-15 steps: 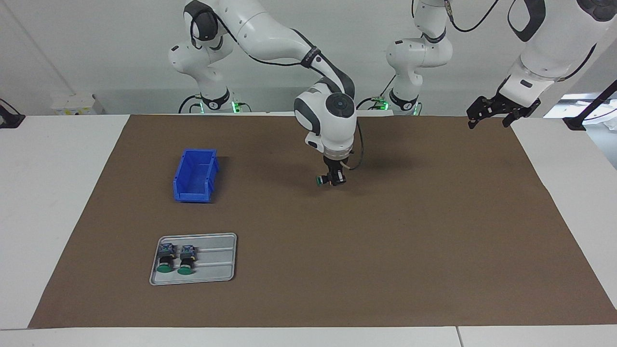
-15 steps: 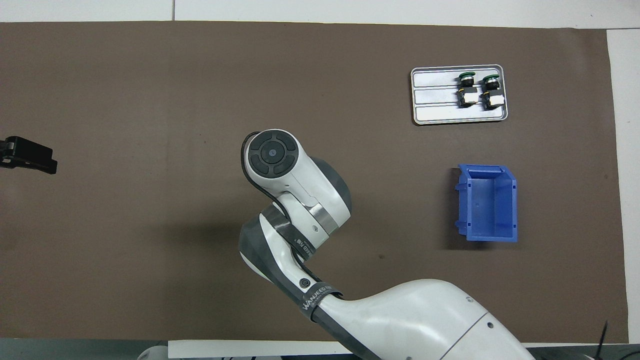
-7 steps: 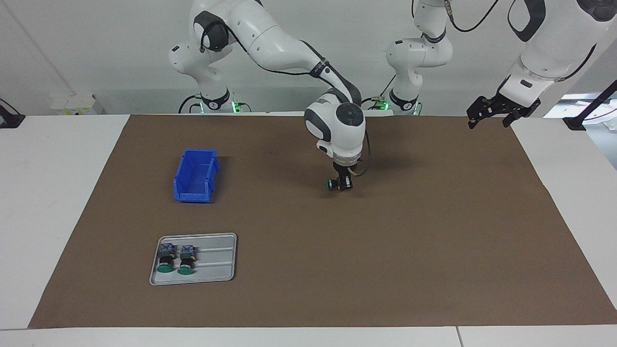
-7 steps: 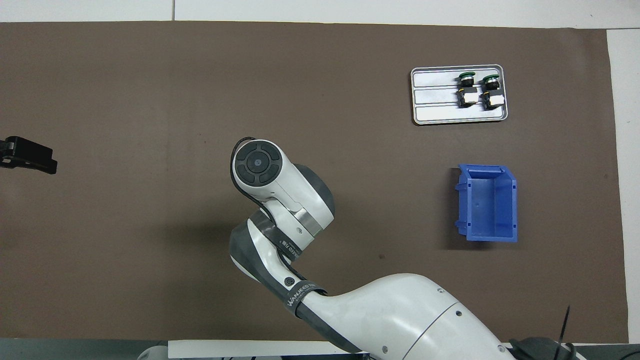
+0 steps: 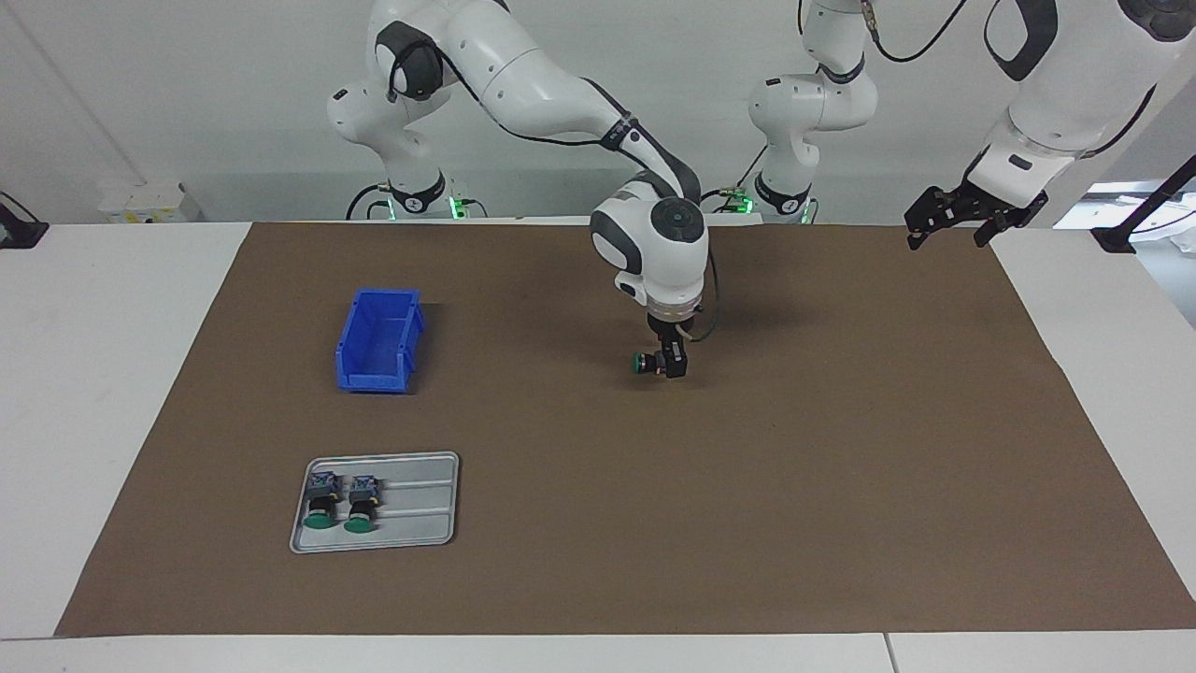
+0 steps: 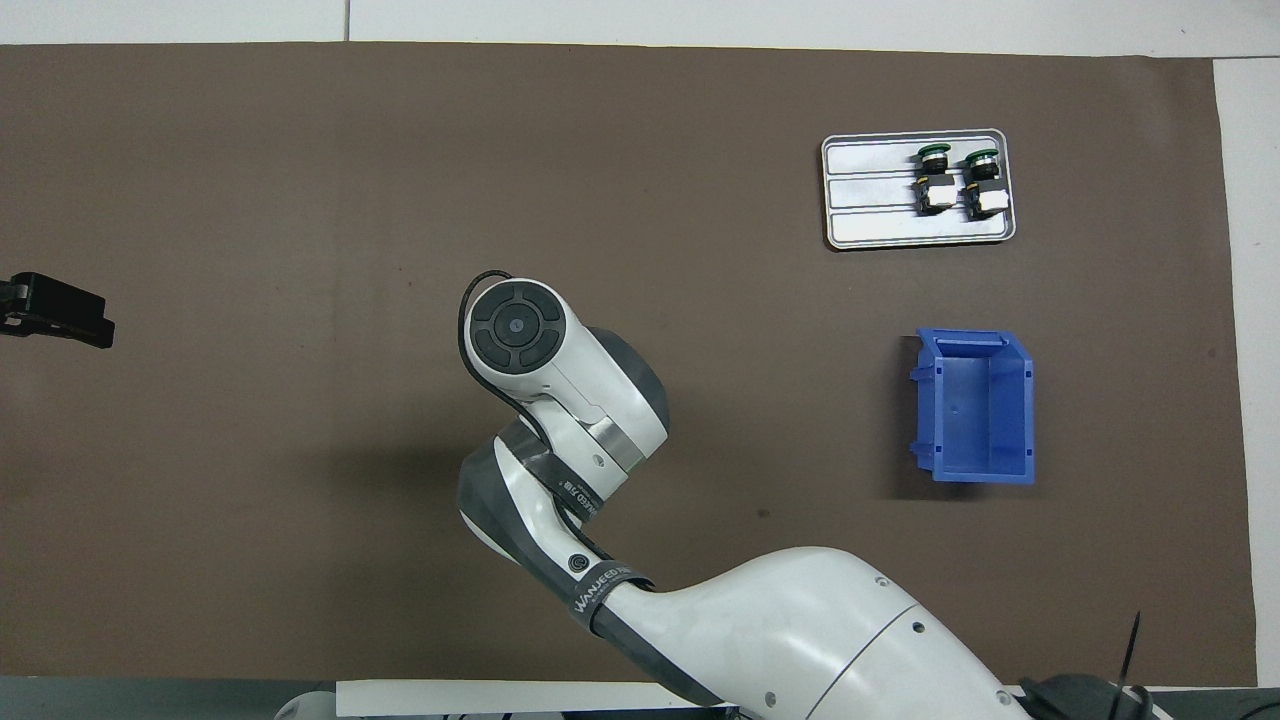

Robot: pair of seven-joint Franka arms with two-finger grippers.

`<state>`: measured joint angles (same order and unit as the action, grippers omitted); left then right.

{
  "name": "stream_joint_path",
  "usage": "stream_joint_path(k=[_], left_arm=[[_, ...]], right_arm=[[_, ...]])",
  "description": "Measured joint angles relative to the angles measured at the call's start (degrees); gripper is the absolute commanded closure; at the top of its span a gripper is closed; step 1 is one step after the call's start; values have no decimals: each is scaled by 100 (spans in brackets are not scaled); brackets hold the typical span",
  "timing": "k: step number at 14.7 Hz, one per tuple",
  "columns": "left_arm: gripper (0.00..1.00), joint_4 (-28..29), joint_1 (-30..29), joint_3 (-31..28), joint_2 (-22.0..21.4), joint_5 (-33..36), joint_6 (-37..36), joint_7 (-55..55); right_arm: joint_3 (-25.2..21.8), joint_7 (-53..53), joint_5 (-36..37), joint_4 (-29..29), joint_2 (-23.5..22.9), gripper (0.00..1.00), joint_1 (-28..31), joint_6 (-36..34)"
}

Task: Place and press button with both arms
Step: 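Lift the button with the right gripper and carry it toward the table center, then set the button down with the right gripper while the left gripper approaches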

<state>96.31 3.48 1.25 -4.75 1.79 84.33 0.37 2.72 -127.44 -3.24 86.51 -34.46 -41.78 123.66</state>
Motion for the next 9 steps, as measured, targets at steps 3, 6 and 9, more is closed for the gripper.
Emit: stream_joint_path(k=[3,6,9], left_arm=[[0,0,0,0,0,0,0,0],[0,6,0,0,0,0,-3,-1],[0,53,0,1,-1,0,5,-121]], right_arm=[[-50,632,6,-252,245,1,245,-373],[-67,1772,4,-337,979,1,823,-1137],[-83,3254,1,-332,1738,1,1611,-2001]])
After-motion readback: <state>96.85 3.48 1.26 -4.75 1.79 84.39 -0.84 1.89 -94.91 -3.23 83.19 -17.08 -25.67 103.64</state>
